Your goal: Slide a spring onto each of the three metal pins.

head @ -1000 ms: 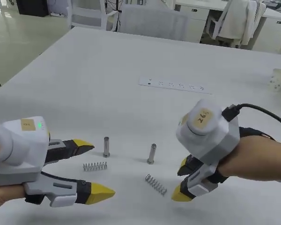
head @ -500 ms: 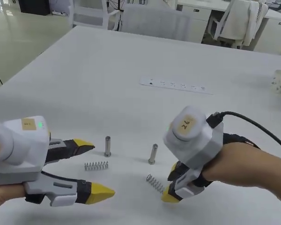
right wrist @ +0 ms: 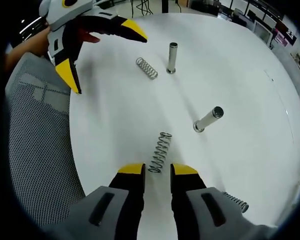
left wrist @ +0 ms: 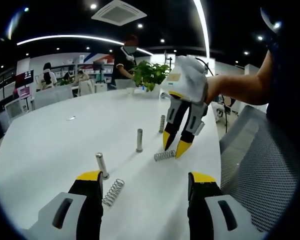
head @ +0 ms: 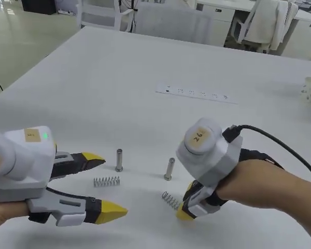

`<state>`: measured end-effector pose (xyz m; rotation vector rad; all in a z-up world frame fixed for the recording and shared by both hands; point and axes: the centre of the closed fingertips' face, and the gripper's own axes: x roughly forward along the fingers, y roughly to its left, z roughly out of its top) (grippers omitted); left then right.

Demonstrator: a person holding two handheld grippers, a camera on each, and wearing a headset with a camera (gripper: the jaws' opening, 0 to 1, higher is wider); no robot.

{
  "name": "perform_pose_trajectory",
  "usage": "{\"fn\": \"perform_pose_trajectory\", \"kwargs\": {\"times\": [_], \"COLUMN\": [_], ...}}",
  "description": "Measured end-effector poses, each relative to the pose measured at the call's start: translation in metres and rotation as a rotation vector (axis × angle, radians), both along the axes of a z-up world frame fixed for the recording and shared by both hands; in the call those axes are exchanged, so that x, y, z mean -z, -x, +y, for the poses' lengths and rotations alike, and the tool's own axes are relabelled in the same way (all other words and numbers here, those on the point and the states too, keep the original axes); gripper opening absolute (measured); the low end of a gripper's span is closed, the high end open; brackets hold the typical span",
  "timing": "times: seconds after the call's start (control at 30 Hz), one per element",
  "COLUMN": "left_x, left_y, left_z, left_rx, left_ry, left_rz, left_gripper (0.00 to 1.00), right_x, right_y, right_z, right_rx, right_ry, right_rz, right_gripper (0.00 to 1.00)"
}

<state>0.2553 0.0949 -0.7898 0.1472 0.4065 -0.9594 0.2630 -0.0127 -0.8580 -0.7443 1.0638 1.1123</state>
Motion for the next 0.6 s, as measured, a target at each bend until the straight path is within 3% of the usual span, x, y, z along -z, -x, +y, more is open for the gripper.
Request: {"fn": "perform_pose_trajectory", "kwargs": {"times": [0.6], "left_x": [0.0017], "left_y": [0.002], "left_z": [-0.0044], "left_rx": [0.019], "left_ry": [-0.003], "left_rz": [0.006], "left_gripper": [0.63], "right_x": [0.0043], "right_y": [-0.0032], "right_z": [-0.0044], "right_rx": [-0.023], "right_ry": [0.037], "right_rz": [-0.022], "right_gripper": [0.1]}}
